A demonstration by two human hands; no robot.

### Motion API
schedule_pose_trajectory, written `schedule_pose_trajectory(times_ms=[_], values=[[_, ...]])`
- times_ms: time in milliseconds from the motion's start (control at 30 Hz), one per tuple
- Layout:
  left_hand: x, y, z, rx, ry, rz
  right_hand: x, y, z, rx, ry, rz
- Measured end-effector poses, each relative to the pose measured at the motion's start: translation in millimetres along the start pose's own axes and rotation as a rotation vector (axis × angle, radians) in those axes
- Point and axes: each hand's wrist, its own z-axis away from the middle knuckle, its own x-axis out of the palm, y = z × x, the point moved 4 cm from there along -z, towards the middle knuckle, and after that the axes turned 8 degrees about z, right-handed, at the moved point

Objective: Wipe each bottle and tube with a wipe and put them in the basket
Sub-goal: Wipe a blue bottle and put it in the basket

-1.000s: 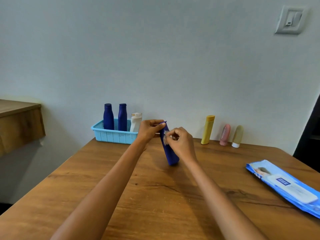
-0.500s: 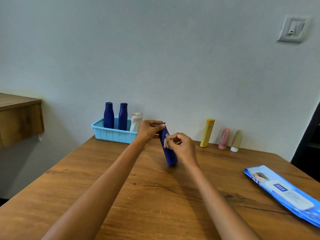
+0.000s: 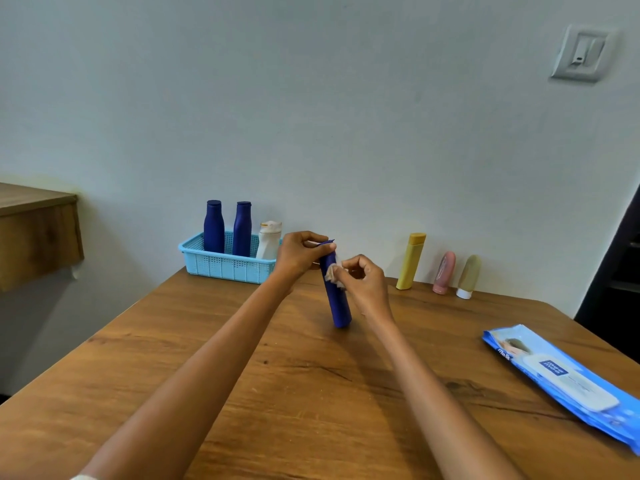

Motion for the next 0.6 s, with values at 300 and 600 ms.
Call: schedule_pose_trajectory(times_ms=[300, 600], values=[[-5, -1, 0, 0.004, 0.005, -0.019, 0, -7, -4, 0.000, 0.072, 0.072], [-7, -1, 0, 0.002, 0.023, -0.099, 8, 2, 12, -0.029, -0.188, 0.081]])
